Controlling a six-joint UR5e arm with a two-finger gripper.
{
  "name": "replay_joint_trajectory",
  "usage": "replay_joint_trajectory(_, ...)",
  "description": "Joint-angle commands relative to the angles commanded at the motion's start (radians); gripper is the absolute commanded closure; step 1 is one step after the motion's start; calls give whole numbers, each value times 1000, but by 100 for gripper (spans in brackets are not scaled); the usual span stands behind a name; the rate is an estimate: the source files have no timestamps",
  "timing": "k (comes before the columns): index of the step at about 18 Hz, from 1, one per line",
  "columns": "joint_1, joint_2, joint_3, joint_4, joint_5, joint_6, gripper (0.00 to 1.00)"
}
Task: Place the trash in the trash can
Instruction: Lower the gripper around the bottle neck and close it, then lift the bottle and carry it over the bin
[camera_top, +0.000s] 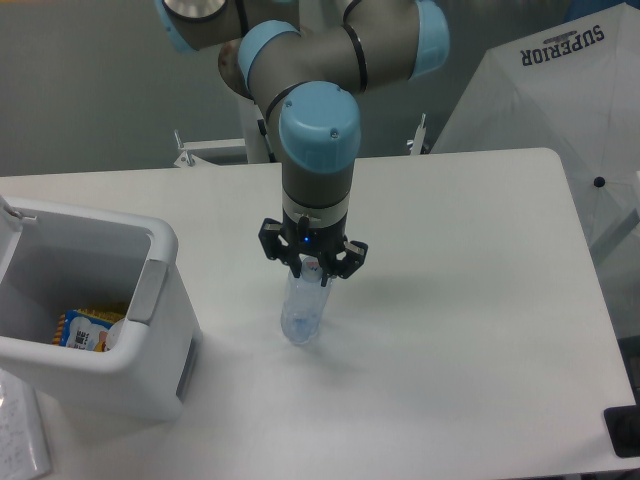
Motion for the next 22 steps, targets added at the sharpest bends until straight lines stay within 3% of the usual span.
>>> replay_joint_trajectory(2, 3, 2, 44, -5, -18, -3, 94)
replay_joint_trajectory(5, 27, 2, 159, -47, -92, -3, 94)
replay_joint_trajectory(10, 80, 5, 285, -40, -274, -49, 94)
replay_joint_trajectory(14, 94, 37, 324, -35, -330, -81, 95)
replay_joint_trajectory(16, 91, 54, 325, 4, -363, -87, 94)
replay_joint_trajectory(18, 91, 87, 325, 32, -399, -110, 94)
replay_joint_trajectory(22, 81, 175, 312, 35, -480, -115, 94)
